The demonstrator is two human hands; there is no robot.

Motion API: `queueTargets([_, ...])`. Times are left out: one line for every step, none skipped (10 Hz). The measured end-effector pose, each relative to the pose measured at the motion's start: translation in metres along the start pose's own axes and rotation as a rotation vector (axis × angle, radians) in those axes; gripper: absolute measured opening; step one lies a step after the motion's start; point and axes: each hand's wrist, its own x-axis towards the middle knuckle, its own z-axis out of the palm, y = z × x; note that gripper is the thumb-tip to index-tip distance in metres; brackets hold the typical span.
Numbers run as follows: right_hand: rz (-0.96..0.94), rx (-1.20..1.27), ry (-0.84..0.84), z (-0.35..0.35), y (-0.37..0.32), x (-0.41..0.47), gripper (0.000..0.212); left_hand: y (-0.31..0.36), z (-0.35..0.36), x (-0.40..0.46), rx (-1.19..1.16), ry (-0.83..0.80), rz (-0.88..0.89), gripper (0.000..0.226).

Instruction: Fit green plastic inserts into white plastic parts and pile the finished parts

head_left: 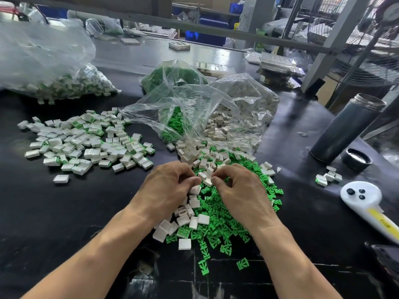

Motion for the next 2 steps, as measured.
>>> queueTargets([-0.028,-0.040,0.016,0.0007,-0.0013,-0.0012,0.014,0.0015,-0.0011,-0.0003,0.063,-0.005,0.004,0.023])
queueTargets([-0.063,-0.085,0.007,0.0004,-0.0052,-0.0036,0.012,0.0044,-0.0019,-0.0017,0.082,-0.004,0.039,0.020])
